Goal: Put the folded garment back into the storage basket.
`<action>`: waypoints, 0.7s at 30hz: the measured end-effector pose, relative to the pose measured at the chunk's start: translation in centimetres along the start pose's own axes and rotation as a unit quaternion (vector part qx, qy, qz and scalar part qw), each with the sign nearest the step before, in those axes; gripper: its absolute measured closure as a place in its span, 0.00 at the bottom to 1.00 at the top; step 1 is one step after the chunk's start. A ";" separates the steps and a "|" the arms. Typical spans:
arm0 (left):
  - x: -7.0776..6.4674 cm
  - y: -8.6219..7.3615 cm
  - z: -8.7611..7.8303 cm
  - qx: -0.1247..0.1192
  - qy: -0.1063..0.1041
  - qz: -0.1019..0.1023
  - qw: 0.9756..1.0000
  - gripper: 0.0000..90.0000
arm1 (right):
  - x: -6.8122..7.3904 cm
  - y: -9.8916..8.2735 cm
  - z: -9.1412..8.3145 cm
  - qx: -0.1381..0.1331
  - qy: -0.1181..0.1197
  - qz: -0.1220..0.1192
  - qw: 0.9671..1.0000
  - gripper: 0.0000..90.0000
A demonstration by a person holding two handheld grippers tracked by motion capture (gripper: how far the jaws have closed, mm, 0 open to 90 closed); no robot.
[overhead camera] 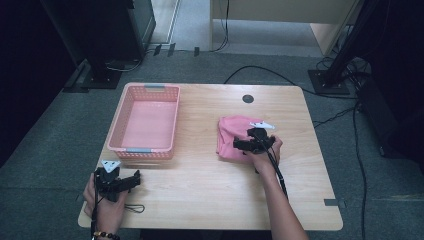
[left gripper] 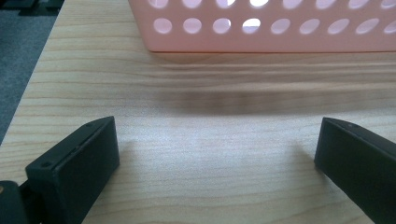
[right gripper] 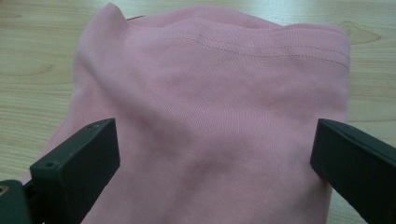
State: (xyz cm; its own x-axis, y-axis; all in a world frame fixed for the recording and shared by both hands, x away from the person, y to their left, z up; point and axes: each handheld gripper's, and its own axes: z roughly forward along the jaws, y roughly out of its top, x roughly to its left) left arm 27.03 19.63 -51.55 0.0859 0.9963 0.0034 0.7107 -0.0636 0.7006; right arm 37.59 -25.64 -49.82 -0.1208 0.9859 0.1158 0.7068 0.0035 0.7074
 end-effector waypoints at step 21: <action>0.0 0.0 0.0 0.000 0.000 0.000 1.000 0.00 | 0.8 -1.0 2.2 -0.013 -0.040 -0.016 0.999 0.00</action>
State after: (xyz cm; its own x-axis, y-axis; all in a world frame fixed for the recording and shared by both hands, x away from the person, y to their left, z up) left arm 27.04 19.63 -51.55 0.0869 0.9962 0.0035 0.7105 -0.0644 0.7007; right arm 38.27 -24.47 -51.99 -0.0859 0.9956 0.0381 0.6856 0.0313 0.7273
